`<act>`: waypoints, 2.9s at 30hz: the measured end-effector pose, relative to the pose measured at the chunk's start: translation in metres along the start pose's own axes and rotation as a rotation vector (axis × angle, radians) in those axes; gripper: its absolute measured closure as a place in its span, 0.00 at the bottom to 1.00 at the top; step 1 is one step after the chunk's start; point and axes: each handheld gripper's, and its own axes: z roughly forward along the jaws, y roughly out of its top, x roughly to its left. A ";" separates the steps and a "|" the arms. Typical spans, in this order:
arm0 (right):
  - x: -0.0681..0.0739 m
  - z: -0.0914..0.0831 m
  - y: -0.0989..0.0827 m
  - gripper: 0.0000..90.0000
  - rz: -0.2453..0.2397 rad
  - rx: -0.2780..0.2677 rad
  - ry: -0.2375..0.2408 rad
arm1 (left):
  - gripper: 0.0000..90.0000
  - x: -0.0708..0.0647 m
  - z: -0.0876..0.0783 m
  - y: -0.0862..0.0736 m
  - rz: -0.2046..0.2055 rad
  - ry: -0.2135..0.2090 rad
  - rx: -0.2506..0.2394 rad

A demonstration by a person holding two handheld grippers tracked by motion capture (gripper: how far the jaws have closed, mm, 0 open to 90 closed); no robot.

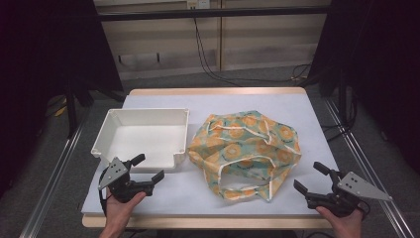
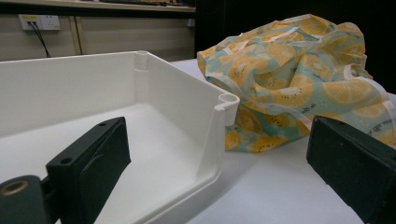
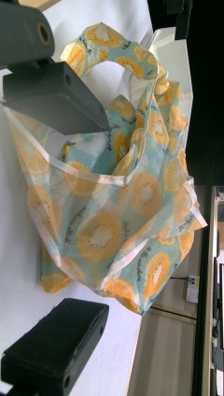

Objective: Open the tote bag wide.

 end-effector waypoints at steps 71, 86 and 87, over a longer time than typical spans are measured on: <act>-0.014 0.080 0.066 0.44 -0.050 0.175 0.206 | 0.60 -0.081 0.140 0.065 0.130 -0.416 0.202; -0.024 0.124 0.060 0.52 -0.057 0.242 0.212 | 0.54 -0.079 0.180 0.048 0.141 -0.408 0.274; -0.024 0.124 0.060 0.52 -0.057 0.242 0.212 | 0.53 -0.079 0.180 0.048 0.141 -0.408 0.274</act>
